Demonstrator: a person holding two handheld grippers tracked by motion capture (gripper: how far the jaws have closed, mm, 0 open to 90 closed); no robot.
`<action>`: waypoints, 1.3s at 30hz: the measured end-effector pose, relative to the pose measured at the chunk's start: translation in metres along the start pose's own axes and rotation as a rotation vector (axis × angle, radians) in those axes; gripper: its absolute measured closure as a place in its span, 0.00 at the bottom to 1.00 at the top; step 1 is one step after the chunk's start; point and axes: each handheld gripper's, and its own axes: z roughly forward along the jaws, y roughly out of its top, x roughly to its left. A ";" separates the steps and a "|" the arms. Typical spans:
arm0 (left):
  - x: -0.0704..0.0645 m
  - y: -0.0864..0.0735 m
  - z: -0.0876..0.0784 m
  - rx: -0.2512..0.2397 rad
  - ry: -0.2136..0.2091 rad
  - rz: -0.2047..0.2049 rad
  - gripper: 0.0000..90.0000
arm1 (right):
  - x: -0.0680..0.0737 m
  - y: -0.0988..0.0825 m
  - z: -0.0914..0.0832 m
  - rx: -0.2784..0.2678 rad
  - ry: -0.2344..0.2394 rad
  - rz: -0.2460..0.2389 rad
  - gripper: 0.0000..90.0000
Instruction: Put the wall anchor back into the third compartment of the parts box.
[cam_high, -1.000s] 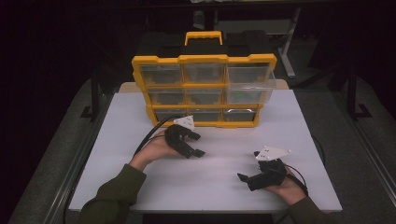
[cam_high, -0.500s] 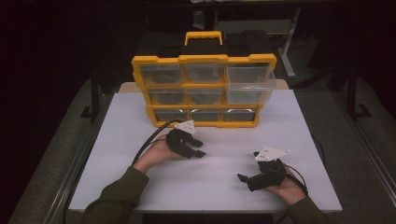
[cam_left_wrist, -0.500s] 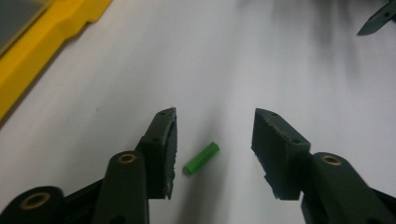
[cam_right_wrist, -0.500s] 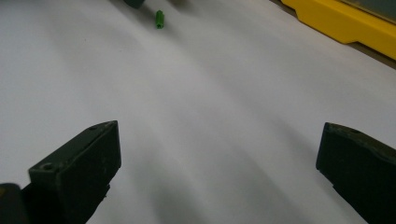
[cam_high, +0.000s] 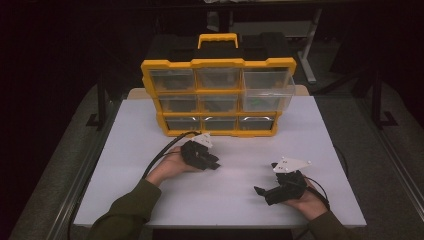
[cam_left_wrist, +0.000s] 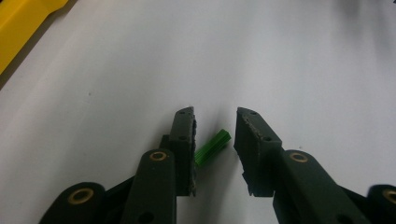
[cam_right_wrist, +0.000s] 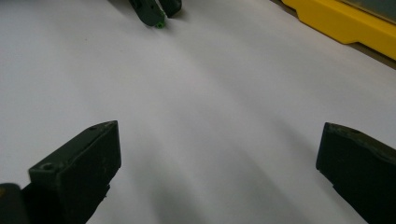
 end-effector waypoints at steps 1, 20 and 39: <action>0.000 0.000 0.000 0.000 0.004 0.001 0.79 | 0.000 0.000 0.000 0.000 0.000 0.000 0.00; -0.002 0.001 0.001 0.011 0.040 0.014 0.93 | 0.000 0.000 0.000 0.001 -0.002 -0.001 0.00; -0.002 0.017 -0.019 0.002 0.019 -0.099 0.94 | 0.000 0.000 -0.001 -0.004 0.001 0.003 0.00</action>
